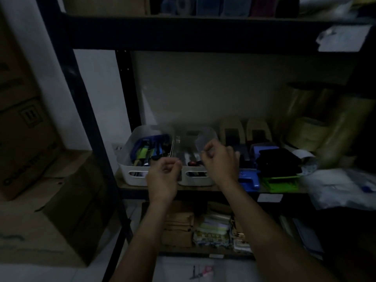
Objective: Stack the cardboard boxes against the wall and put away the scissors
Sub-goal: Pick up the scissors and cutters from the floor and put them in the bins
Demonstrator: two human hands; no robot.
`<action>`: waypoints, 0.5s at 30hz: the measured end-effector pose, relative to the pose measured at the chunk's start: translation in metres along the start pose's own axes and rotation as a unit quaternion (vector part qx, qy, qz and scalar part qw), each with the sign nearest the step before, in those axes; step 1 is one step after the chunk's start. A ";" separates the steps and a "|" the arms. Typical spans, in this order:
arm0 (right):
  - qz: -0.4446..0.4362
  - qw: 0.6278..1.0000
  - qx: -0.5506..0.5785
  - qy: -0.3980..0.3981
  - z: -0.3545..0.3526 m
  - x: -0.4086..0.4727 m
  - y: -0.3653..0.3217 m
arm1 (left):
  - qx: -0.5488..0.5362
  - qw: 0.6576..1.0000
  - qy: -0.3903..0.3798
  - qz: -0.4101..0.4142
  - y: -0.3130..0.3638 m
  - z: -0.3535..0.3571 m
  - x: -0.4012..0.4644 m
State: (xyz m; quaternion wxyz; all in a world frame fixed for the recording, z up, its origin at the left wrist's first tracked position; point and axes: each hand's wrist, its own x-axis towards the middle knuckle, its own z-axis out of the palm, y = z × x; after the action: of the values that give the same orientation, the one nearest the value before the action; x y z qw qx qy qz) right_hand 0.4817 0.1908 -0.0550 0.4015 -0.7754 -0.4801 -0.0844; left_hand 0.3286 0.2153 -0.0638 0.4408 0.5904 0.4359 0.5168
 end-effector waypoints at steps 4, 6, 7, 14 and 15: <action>-0.006 0.987 -0.137 -0.085 0.007 0.013 -0.005 | 0.080 0.996 -0.021 0.009 0.014 0.004 0.009; 0.006 0.984 -0.145 -0.103 0.006 0.012 -0.004 | 0.096 0.994 -0.044 -0.008 0.018 0.004 0.013; 0.012 0.983 -0.144 -0.109 0.006 0.012 -0.004 | 0.100 0.993 -0.058 -0.022 0.021 0.004 0.015; 0.033 0.979 -0.080 -0.186 0.001 0.015 -0.001 | 0.132 0.986 -0.095 -0.047 0.026 0.004 0.044; 0.032 0.980 -0.058 -0.185 -0.002 0.013 0.000 | 0.146 0.983 -0.106 -0.042 0.023 0.005 0.049</action>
State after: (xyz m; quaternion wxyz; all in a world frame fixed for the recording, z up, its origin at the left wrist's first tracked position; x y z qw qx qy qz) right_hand 0.4886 0.1985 -0.0472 0.2622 -0.8147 -0.5151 0.0461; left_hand 0.3392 0.2569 -0.0307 0.4151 0.6809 0.4818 0.3631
